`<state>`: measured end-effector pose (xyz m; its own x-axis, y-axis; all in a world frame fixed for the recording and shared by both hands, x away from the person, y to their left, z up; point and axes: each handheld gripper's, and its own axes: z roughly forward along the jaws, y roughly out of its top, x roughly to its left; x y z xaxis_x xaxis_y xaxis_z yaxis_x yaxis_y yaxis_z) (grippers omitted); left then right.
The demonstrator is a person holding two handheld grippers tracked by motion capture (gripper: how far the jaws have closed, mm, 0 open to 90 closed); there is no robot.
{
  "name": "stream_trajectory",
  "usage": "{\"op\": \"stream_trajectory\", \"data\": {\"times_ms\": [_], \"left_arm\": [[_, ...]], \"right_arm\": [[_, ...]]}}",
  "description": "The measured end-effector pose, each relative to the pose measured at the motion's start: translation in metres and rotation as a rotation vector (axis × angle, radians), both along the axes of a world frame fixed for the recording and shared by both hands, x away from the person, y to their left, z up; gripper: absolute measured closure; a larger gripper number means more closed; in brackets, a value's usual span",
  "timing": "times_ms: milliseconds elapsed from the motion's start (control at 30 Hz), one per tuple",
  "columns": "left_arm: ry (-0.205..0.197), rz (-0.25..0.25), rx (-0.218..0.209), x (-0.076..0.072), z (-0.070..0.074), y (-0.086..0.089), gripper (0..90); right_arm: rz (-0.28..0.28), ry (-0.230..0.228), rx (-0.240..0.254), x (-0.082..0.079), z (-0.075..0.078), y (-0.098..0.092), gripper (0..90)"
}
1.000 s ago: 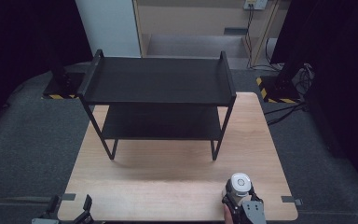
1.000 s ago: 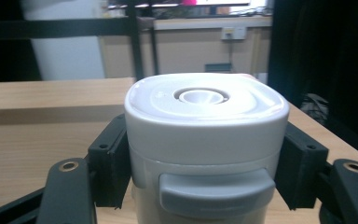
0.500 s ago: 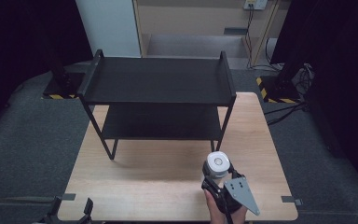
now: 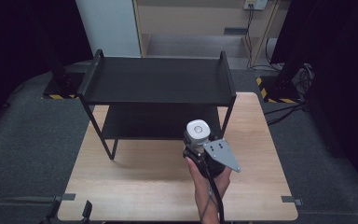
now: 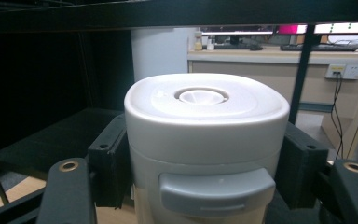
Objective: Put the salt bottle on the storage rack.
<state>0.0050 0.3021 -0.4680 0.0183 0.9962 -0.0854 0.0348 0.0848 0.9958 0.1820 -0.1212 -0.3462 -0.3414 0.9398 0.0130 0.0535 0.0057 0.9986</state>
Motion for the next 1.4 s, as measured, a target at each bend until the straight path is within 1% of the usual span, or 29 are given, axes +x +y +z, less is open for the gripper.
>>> {"op": "stream_trajectory", "data": {"times_ms": [33,167,267,367,400,433,467,500,533,567,700,900,1000,1033,1167,1400], "left_arm": [[-0.003,0.004,-0.001,0.0,0.0,0.001,3.6],[-0.002,0.009,-0.008,0.001,-0.001,0.003,3.6],[0.001,0.009,-0.009,0.002,-0.001,0.004,3.6],[-0.002,0.011,-0.012,0.003,-0.001,0.005,3.6],[-0.002,0.011,-0.012,0.003,-0.001,0.005,3.6],[-0.003,0.011,-0.012,0.003,-0.001,0.005,3.6],[-0.003,0.012,-0.012,0.004,-0.001,0.006,3.6],[-0.003,0.012,-0.012,0.004,-0.001,0.006,3.7],[-0.002,0.013,-0.012,0.005,-0.001,0.006,3.6],[-0.001,0.014,-0.012,0.005,-0.001,0.007,3.6],[0.003,0.017,-0.014,0.008,-0.001,0.008,3.7],[0.004,0.019,-0.013,0.01,-0.001,0.009,3.7],[0.006,0.019,-0.015,0.01,-0.001,0.009,3.7],[0.008,0.018,-0.014,0.01,-0.001,0.009,3.7],[0.011,0.017,-0.014,0.011,-0.002,0.009,3.7],[0.016,0.015,-0.014,0.012,-0.002,0.009,3.7]], "right_arm": [[0.006,0.005,0.0,0.008,0.003,0.004,31.6],[0.004,0.007,0.003,0.025,0.007,0.011,31.6],[-0.013,0.009,0.011,0.039,0.008,0.016,31.6],[-0.023,0.009,0.013,0.051,0.008,0.02,31.6],[-0.023,0.009,0.013,0.051,0.008,0.02,31.6],[-0.029,0.01,0.01,0.055,0.008,0.021,31.6],[-0.041,0.012,0.004,0.062,0.007,0.024,31.6],[-0.041,0.012,0.004,0.062,0.007,0.024,31.6],[-0.047,0.019,0.004,0.068,0.006,0.025,31.6],[-0.047,0.019,0.004,0.068,0.006,0.025,31.6],[-0.056,0.023,-0.002,0.078,0.003,0.028,31.6],[-0.077,0.013,-0.018,0.085,0.003,0.034,31.5],[-0.082,0.015,-0.021,0.088,0.002,0.035,31.5],[-0.089,0.023,-0.02,0.09,0.002,0.035,31.5],[-0.096,0.022,-0.023,0.093,0.0,0.036,31.5],[-0.099,-0.002,-0.014,0.092,-0.007,0.036,31.2]]}}
